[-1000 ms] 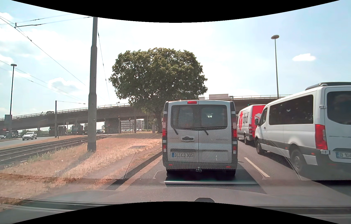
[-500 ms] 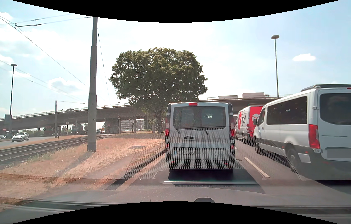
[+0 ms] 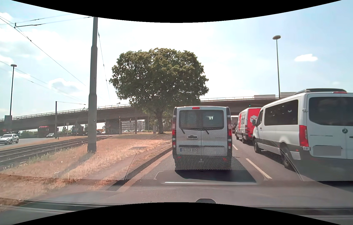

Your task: Follow the waypoints while adhering to traffic rules and regulations

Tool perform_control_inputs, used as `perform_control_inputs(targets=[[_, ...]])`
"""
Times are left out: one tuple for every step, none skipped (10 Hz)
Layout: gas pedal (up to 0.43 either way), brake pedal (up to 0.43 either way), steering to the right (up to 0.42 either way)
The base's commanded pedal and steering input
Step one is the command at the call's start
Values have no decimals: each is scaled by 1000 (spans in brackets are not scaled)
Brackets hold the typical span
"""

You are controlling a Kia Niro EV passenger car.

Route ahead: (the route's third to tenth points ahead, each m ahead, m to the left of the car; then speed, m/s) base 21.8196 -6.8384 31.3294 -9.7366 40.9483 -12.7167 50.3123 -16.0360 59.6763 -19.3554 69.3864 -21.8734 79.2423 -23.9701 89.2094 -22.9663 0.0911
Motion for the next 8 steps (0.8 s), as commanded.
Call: perform_control_inputs(targets=[[118,0,53],[157,0,60],[197,0,66],[220,0,75],[248,0,81],[280,0,85],[299,0,85],[311,0,84]])
